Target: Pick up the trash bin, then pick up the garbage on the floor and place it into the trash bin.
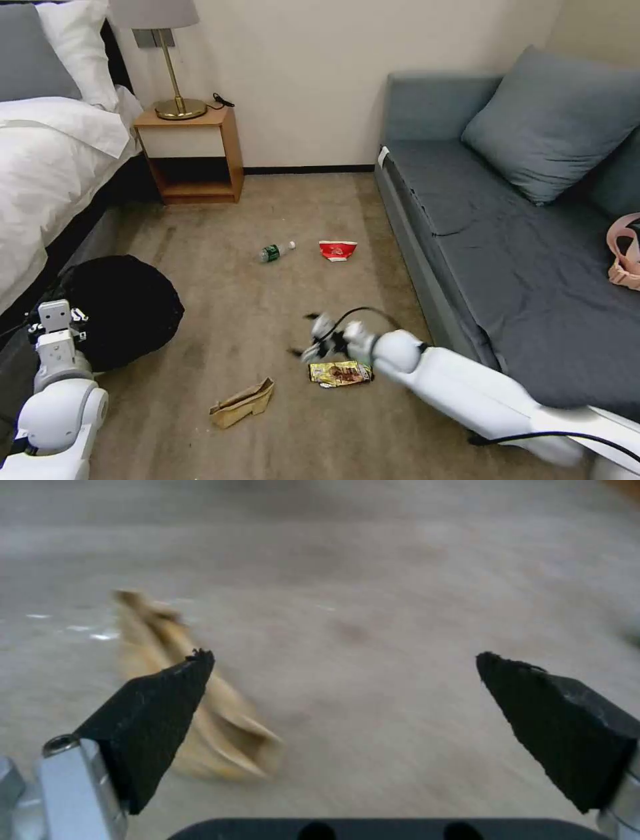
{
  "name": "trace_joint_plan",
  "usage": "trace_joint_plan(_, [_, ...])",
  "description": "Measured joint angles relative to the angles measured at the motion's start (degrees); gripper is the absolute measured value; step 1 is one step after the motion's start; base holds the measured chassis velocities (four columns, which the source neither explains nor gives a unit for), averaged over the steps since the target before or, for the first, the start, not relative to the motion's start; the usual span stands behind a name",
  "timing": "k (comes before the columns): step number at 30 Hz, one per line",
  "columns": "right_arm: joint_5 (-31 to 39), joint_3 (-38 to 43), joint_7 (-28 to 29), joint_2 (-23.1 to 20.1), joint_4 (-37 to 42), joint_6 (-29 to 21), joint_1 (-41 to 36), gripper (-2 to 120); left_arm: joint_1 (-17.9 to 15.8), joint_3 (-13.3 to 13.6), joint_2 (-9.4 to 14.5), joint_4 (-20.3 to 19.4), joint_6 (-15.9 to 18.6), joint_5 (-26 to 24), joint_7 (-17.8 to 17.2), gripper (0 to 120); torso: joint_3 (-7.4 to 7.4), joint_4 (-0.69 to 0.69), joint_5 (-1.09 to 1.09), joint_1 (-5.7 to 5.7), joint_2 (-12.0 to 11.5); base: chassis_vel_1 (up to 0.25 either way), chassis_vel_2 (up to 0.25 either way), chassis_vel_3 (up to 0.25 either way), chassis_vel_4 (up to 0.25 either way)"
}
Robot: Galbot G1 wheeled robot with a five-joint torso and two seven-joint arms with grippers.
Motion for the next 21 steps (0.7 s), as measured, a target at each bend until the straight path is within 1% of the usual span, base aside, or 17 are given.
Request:
trace_joint_plan(2, [-0.1, -2.4, -1.8, 3.2, -2.8, 0.7, 1.4, 100, 0.6, -0.6, -0.1, 0.0, -0.5, 0.0, 0.3, 4, 0.0, 0.02, -0.02, 0.0, 0.0, 0.0, 0.0, 0.0, 0.0])
trace_joint_plan(3, [-0.1, -2.4, -1.8, 3.2, -2.8, 0.7, 1.4, 100, 0.6, -0.6, -0.1, 0.0, -0.5, 0.0, 0.3, 4, 0.0, 0.02, -0.02, 0.0, 0.0, 0.0, 0.0, 0.0, 0.0])
trace_joint_plan(4, [-0.1, -3.2, -2.7, 4.4, -4.0, 1.1, 2.1, 100, 0.9, -0.8, -0.1, 0.0, -0.7, 0.1, 0.4, 4, -0.01, -0.01, -0.02, 0.0, 0.0, 0.0, 0.0, 0.0, 0.0])
trace_joint_plan(6, [-0.3, -4.5, -4.2, 6.3, -6.4, 1.4, 3.0, 100, 1.6, -1.0, -0.1, -0.2, -1.1, 0.3, 0.7, 4, 0.0, -0.01, -0.02, 0.0, 0.0, 0.0, 0.0, 0.0, 0.0])
trace_joint_plan(7, [-0.3, -4.5, -4.2, 6.3, -6.4, 1.4, 3.0, 100, 1.6, -1.0, -0.1, -0.2, -1.1, 0.3, 0.7, 4, 0.0, -0.01, -0.02, 0.0, 0.0, 0.0, 0.0, 0.0, 0.0])
trace_joint_plan(9, [-1.2, -5.0, -5.3, 7.6, -8.5, 1.9, 3.1, 100, 2.0, -1.1, -0.2, -0.6, -1.2, 0.3, 0.8, 4, -0.01, 0.0, -0.02, 0.0, 0.0, 0.0, 0.0, 0.0, 0.0])
trace_joint_plan(19, [-4.0, -5.1, -5.9, 9.2, -11.6, 2.1, 2.3, 100, 2.3, -1.0, -0.8, -1.1, -1.3, 0.6, 0.8, 4, -0.01, -0.01, -0.01, 0.0, 0.0, 0.0, 0.0, 0.0, 0.0])
trace_joint_plan(21, [-6.5, -5.0, -6.3, 10.4, -14.1, 2.8, 1.1, 100, 2.4, -0.7, -1.4, -1.5, -1.2, 0.8, 0.7, 4, -0.01, -0.02, -0.02, -0.01, 0.0, 0.0, 0.0, 0.0, 0.0])
